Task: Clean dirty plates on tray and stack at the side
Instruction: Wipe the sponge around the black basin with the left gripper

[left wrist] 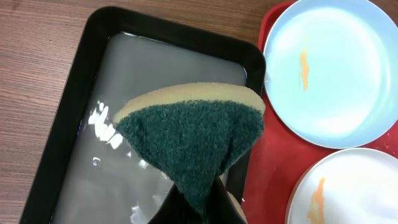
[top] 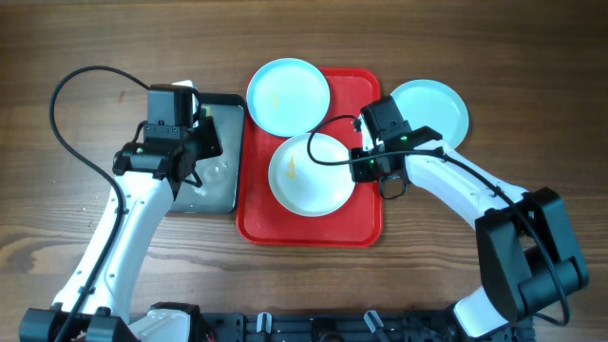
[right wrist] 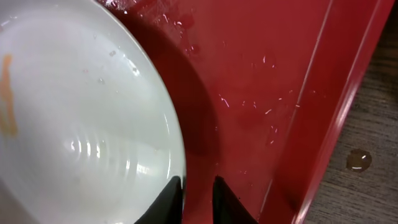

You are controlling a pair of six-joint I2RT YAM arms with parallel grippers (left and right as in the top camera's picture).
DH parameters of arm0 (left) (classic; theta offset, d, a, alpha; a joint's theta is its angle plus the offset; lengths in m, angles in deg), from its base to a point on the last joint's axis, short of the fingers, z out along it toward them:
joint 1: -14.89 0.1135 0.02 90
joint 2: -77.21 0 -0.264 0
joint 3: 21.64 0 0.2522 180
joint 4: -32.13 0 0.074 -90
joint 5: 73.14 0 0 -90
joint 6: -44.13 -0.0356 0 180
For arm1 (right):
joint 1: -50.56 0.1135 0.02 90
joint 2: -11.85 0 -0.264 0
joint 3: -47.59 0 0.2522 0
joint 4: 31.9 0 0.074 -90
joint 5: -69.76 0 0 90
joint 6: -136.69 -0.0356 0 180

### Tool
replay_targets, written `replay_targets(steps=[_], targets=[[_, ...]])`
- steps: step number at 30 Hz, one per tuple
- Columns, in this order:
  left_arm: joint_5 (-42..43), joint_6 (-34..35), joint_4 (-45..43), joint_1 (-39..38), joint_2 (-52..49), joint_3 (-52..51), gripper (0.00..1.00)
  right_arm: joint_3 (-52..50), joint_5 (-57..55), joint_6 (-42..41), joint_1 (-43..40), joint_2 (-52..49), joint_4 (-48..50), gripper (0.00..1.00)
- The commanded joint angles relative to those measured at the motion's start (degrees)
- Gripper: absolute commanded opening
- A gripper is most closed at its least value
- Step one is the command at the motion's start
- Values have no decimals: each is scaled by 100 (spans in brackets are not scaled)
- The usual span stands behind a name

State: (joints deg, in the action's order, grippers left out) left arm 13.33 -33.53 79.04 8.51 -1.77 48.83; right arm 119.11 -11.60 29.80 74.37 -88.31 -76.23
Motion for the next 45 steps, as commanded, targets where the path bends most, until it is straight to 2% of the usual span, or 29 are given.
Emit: replay_targets(steps=[1, 8, 15, 28, 33, 38, 45], targets=[[52, 59, -39, 15, -55, -37, 4, -26, -59, -306, 2, 83, 22, 16], [52, 188, -17, 15, -55, -37, 4, -52, 175, -881, 2, 72, -15, 15], [44, 186, -70, 15, -55, -37, 4, -70, 332, -931, 2, 26, 2, 19], [48, 271, 153, 15, -72, -149, 4, -122, 525, -1029, 2, -15, 59, 14], [48, 271, -214, 15, -343, -605, 4, -122, 525, -1029, 2, -15, 98, 13], [52, 271, -212, 15, -745, -691, 4, -122, 522, -1029, 2, -15, 103, 13], [767, 280, -210, 9, -907, -695, 4, -122, 522, -1029, 2, -15, 109, 13]])
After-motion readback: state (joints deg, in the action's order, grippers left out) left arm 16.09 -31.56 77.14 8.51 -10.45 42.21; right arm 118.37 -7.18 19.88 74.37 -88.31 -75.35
